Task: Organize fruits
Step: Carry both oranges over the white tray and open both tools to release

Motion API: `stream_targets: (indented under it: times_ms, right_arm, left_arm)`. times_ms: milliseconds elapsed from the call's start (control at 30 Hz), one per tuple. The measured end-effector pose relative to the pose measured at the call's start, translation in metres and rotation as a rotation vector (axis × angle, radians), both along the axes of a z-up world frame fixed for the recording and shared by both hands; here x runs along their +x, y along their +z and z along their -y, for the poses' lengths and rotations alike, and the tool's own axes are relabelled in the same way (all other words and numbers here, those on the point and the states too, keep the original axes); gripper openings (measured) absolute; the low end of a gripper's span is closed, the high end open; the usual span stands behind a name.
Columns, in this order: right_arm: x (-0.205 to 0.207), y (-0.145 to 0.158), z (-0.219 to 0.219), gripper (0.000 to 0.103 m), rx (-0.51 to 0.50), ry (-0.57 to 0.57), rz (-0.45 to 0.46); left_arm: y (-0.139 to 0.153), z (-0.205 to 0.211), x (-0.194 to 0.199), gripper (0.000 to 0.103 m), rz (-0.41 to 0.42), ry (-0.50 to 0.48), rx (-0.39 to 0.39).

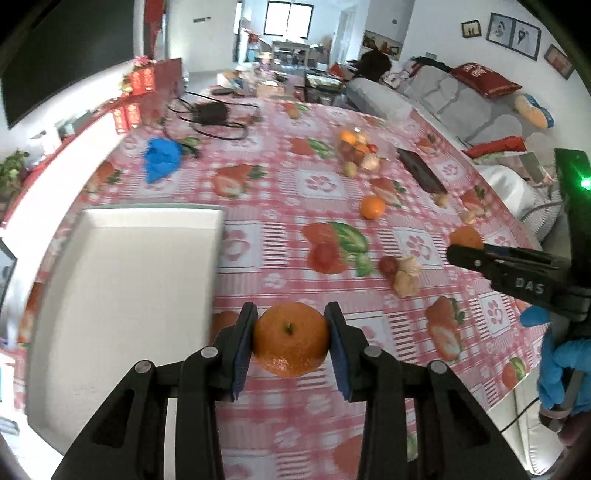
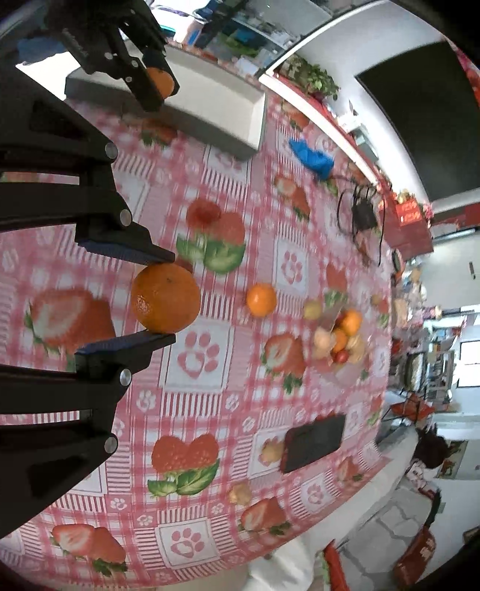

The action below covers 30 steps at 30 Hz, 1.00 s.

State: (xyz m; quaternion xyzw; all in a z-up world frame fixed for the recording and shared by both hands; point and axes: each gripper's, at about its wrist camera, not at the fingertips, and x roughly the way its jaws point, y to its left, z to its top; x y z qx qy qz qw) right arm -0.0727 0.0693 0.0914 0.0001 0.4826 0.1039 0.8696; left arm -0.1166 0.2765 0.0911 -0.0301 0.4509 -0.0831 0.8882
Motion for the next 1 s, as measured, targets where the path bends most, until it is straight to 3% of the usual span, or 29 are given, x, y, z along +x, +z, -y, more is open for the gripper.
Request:
stream_targets:
  times_ms: [200, 433, 667, 1000]
  right_arm:
    - [-0.010, 0.022, -0.056, 0.037, 0.002, 0.093, 0.033]
    - [-0.014, 0.027, -0.131, 0.037, 0.006, 0.222, 0.033]
    - [-0.007, 0.010, -0.199, 0.037, -0.002, 0.327, -0.011]
    - [-0.001, -0.030, -0.252, 0.037, -0.034, 0.399, -0.092]
  left_arm:
    - [0.013, -0.055, -0.013, 0.041, 0.024, 0.080, 0.038]
    - [0.013, -0.123, -0.018, 0.041, 0.017, 0.191, 0.081]
    - [-0.013, -0.167, -0.021, 0.041, -0.035, 0.274, 0.101]
    - [-0.046, -0.176, -0.014, 0.041, -0.089, 0.279, 0.106]
